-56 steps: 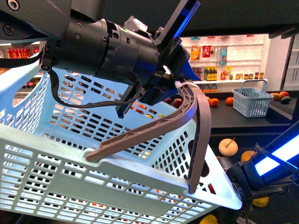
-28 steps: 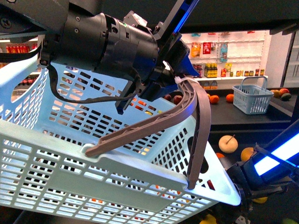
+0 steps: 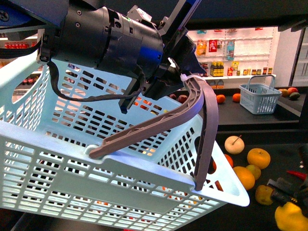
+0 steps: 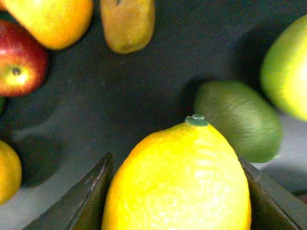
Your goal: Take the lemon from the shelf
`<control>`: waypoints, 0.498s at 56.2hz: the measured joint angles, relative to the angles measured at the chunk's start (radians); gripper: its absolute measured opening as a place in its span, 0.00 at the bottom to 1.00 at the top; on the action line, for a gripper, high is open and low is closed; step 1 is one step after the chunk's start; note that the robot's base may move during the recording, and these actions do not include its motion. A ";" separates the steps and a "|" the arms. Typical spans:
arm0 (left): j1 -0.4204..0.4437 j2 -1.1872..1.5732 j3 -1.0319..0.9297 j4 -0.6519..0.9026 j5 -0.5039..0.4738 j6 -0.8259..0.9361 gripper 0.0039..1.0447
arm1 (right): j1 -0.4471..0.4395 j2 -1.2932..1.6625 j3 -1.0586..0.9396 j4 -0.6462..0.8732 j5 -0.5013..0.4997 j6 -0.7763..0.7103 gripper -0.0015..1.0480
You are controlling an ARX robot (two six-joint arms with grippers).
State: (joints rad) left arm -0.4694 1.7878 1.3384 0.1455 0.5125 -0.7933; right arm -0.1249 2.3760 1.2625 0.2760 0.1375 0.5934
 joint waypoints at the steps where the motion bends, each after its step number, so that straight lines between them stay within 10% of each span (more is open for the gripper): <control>1: 0.000 0.000 0.000 0.000 0.000 0.000 0.10 | -0.005 -0.025 -0.019 0.012 -0.004 -0.001 0.62; 28: 0.000 0.000 0.000 0.000 0.000 0.000 0.10 | 0.116 -0.473 -0.097 0.010 -0.282 0.158 0.62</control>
State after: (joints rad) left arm -0.4694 1.7882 1.3384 0.1455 0.5129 -0.7933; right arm -0.0086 1.9026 1.1656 0.2859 -0.1440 0.7513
